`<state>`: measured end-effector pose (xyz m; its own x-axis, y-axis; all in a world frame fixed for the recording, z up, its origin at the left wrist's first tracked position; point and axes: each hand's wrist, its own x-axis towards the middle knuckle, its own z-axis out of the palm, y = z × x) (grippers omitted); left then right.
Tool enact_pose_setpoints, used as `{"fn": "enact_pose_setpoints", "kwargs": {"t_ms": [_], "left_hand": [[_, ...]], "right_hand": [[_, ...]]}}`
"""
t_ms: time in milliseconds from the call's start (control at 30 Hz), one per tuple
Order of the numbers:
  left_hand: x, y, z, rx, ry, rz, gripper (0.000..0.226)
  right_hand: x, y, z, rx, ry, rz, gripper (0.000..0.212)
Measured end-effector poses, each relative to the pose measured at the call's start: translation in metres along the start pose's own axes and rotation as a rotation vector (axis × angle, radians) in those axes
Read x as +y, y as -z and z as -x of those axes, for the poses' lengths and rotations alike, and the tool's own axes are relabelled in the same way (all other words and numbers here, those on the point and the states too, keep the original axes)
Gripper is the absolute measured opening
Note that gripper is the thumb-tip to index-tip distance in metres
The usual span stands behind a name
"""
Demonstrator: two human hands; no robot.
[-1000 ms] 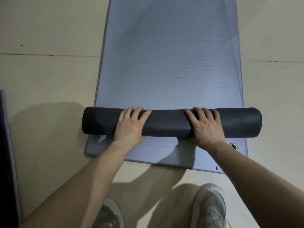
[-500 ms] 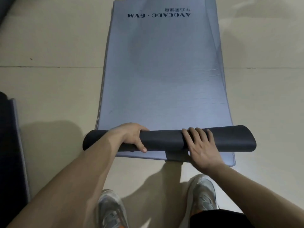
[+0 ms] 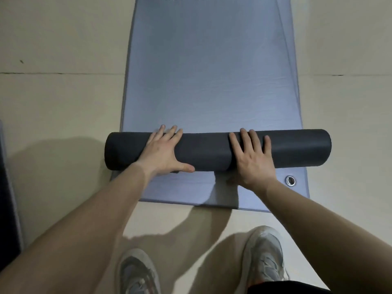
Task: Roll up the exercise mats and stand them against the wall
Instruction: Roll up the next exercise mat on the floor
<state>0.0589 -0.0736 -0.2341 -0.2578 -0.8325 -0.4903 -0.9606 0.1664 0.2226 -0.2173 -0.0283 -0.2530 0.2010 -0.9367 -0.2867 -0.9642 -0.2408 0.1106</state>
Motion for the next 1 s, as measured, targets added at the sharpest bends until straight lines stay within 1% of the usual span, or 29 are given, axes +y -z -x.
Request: {"fn": "enact_pose_setpoints", "kwargs": {"t_ms": [33, 67, 133, 200, 267, 300, 367, 433, 467, 500, 600, 633, 667, 700, 733, 767, 800, 833, 867, 900, 933, 967, 1000], "left_hand": [[-0.004, 0.004, -0.006, -0.005, -0.026, -0.021, 0.137], [-0.008, 0.003, -0.008, 0.03, -0.051, -0.085, 0.138], [-0.01, -0.006, -0.003, 0.173, -0.071, -0.266, 0.137], [-0.008, -0.018, 0.005, 0.264, -0.07, -0.301, 0.125], [-0.004, -0.018, 0.009, 0.257, -0.055, -0.241, 0.108], [-0.001, -0.013, 0.013, 0.216, -0.056, -0.212, 0.104], [0.007, -0.004, 0.026, 0.079, -0.062, -0.152, 0.1], [0.017, 0.0, 0.045, -0.119, -0.071, -0.092, 0.094], [0.021, 0.0, 0.052, -0.211, -0.076, -0.084, 0.092], [0.025, 0.0, 0.056, -0.289, -0.074, -0.081, 0.092], [0.027, 0.013, 0.051, -0.442, -0.009, 0.017, 0.096], [0.026, 0.016, 0.048, -0.46, 0.007, 0.061, 0.096], [0.026, 0.018, 0.047, -0.45, 0.024, 0.083, 0.095], [0.026, 0.019, 0.052, -0.39, 0.053, 0.078, 0.097], [0.026, 0.017, 0.059, -0.26, 0.094, 0.028, 0.096], [0.03, 0.011, 0.069, -0.074, 0.132, -0.056, 0.09], [0.036, 0.0, 0.081, 0.122, 0.152, -0.124, 0.079], [0.041, -0.014, 0.091, 0.275, 0.148, -0.15, 0.068], [0.044, -0.028, 0.095, 0.378, 0.143, -0.122, 0.059], [0.047, -0.039, 0.092, 0.438, 0.137, -0.061, 0.055], [0.046, -0.044, 0.083, 0.45, 0.129, -0.011, 0.052], [0.042, -0.043, 0.07, 0.445, 0.125, 0.031, 0.05], [0.037, -0.038, 0.056, 0.405, 0.129, 0.075, 0.048]], "right_hand": [[0.003, 0.002, -0.013, 0.009, 0.002, -0.004, 0.129], [0.006, 0.005, -0.024, 0.031, 0.007, -0.01, 0.121], [0.012, 0.007, -0.039, 0.06, 0.025, -0.013, 0.107], [0.015, 0.012, -0.039, 0.03, 0.054, -0.013, 0.101], [0.017, 0.022, -0.034, -0.029, 0.061, -0.017, 0.099], [0.018, 0.029, -0.029, -0.087, 0.067, -0.026, 0.099], [0.02, 0.041, -0.015, -0.22, 0.103, -0.06, 0.098], [0.022, 0.047, 0.009, -0.349, 0.142, -0.132, 0.097], [0.023, 0.046, 0.024, -0.377, 0.144, -0.164, 0.099], [0.022, 0.041, 0.042, -0.346, 0.133, -0.173, 0.101], [0.012, 0.014, 0.088, -0.058, 0.068, -0.068, 0.094], [0.011, 0.008, 0.093, -0.013, 0.04, -0.055, 0.096], [0.012, 0.009, 0.091, -0.041, 0.033, -0.074, 0.101], [0.014, 0.013, 0.085, -0.079, 0.048, -0.112, 0.104], [0.018, 0.017, 0.074, -0.129, 0.068, -0.153, 0.106], [0.025, 0.024, 0.062, -0.175, 0.083, -0.188, 0.107], [0.032, 0.034, 0.05, -0.219, 0.1, -0.221, 0.107], [0.036, 0.042, 0.041, -0.25, 0.108, -0.236, 0.108], [0.038, 0.047, 0.035, -0.252, 0.106, -0.243, 0.107], [0.039, 0.048, 0.034, -0.212, 0.096, -0.235, 0.103], [0.038, 0.047, 0.037, -0.132, 0.087, -0.218, 0.094], [0.035, 0.042, 0.043, -0.036, 0.076, -0.194, 0.086], [0.03, 0.034, 0.049, 0.046, 0.065, -0.166, 0.086]]}}
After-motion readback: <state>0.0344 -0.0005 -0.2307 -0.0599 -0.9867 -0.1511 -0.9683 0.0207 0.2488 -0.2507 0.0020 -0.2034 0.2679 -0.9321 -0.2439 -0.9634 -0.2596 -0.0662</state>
